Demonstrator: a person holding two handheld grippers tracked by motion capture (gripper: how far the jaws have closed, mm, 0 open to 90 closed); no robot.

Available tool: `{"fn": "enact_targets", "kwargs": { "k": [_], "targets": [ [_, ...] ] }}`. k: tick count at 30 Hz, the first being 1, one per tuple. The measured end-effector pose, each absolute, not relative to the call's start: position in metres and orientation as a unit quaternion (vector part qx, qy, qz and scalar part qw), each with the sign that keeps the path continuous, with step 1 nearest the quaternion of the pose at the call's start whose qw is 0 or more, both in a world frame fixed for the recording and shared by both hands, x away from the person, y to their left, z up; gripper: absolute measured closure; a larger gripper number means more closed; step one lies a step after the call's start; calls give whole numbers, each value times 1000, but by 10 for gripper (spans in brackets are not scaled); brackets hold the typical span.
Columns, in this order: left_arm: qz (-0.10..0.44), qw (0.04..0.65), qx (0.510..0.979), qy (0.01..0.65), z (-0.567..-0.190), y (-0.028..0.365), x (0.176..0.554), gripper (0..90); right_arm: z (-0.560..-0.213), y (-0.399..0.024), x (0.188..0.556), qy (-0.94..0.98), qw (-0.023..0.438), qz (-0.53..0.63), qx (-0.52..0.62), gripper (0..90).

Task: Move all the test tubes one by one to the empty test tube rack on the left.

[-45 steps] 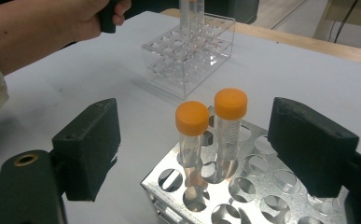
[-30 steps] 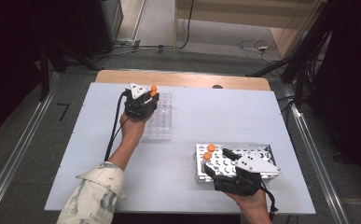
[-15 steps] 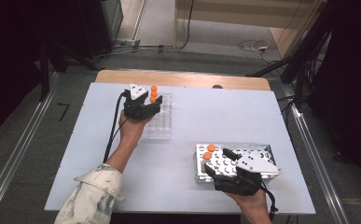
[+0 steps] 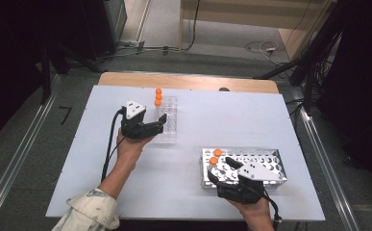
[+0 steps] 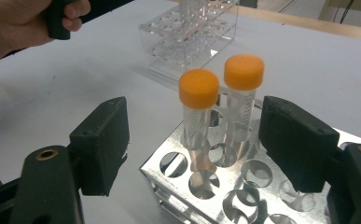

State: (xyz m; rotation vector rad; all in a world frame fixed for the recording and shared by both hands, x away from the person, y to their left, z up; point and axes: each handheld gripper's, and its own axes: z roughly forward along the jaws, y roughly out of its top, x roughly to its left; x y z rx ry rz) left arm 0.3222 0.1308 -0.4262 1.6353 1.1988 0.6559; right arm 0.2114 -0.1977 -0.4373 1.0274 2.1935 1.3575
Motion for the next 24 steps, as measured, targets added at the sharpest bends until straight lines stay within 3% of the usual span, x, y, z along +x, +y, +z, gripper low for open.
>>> {"fn": "enact_targets", "kwargs": {
  "k": [14,24],
  "targets": [
    [264,487,681,479,-430,129,297,182,-456,-190,214,781,192,473,359,479],
    [261,491,682,475,-430,126,295,188,-464,-184,219,782,202,469,358,578]
  ]
}}
